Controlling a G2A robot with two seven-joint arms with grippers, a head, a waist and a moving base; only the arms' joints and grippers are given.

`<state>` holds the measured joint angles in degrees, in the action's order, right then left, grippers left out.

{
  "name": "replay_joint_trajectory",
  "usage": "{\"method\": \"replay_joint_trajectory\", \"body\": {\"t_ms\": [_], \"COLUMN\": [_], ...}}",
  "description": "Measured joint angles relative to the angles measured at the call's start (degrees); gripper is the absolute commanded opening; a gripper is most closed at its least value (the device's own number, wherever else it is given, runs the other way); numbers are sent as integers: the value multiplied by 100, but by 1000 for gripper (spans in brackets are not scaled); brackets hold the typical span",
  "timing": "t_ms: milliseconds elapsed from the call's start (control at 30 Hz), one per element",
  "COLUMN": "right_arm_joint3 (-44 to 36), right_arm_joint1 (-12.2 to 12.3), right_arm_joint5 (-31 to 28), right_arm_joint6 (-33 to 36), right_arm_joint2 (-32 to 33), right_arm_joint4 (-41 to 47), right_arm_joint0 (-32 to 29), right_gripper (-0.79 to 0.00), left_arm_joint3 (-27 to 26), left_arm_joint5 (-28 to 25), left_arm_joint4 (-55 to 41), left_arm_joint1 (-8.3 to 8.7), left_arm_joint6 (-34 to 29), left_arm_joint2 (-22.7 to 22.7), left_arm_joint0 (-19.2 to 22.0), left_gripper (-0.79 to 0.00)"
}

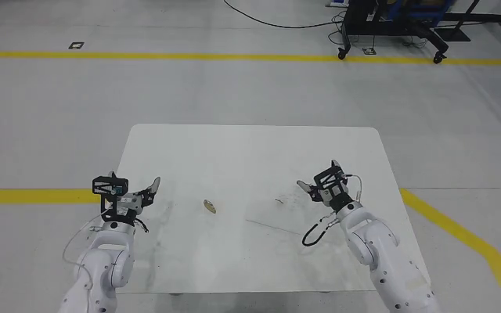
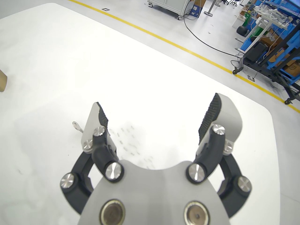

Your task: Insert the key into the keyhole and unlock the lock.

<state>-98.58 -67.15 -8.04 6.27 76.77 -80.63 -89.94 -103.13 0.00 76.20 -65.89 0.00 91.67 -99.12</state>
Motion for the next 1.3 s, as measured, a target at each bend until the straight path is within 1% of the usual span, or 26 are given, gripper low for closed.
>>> {"method": "replay_joint_trajectory", "body": {"t_ms": [167,267,367,400,500,533,600,633,667,733,767,800,900,967,1167,1300], "right_arm_joint3": [22,220,382,445,587,618,690,722,756,837,865,899,987,1045,1196,1250], "right_arm_joint1": [1,-5,-3,7,34,43,54,56,56,54,53,52,51,50,52,55], "right_arm_joint5": [-18,-266,-1055,-1385,-2080,-2251,-2521,-2599,-2668,-2816,-2869,-2928,-3015,-3059,-3097,-3149], "right_arm_joint6": [2,15,38,95,274,328,409,437,462,521,548,598,778,878,1123,1210], "right_arm_joint2": [-3,-83,-199,-242,-333,-363,-428,-462,-497,-579,-612,-656,-769,-828,-951,-1015], "right_arm_joint4": [-10,64,475,531,484,431,341,325,323,351,364,361,295,261,136,134], "right_arm_joint0": [4,111,269,343,538,592,688,720,753,831,863,899,986,1048,1238,1325], "right_gripper": [0,0,0,0,0,-43,-252,-311,-332,-305,-326,-385,-413,-514,-505,-520], "left_arm_joint3": [0,0,0,0,0,0,0,0,0,0,0,0,0,0,0,0], "left_arm_joint5": [0,0,0,0,0,0,0,0,0,0,0,0,0,0,0,0], "left_arm_joint4": [0,0,0,0,0,0,0,0,0,0,0,0,0,0,0,0], "left_arm_joint1": [0,0,0,0,0,0,0,0,0,0,0,0,0,0,0,0], "left_arm_joint6": [0,0,0,0,0,0,0,0,0,0,0,0,0,0,0,0], "left_arm_joint2": [0,0,0,0,0,0,0,0,0,0,0,0,0,0,0,0], "left_arm_joint0": [0,0,0,0,0,0,0,0,0,0,0,0,0,0,0,0], "left_gripper": [0,0,0,0,0,0,0,0,0,0,0,0,0,0,0,0]}}
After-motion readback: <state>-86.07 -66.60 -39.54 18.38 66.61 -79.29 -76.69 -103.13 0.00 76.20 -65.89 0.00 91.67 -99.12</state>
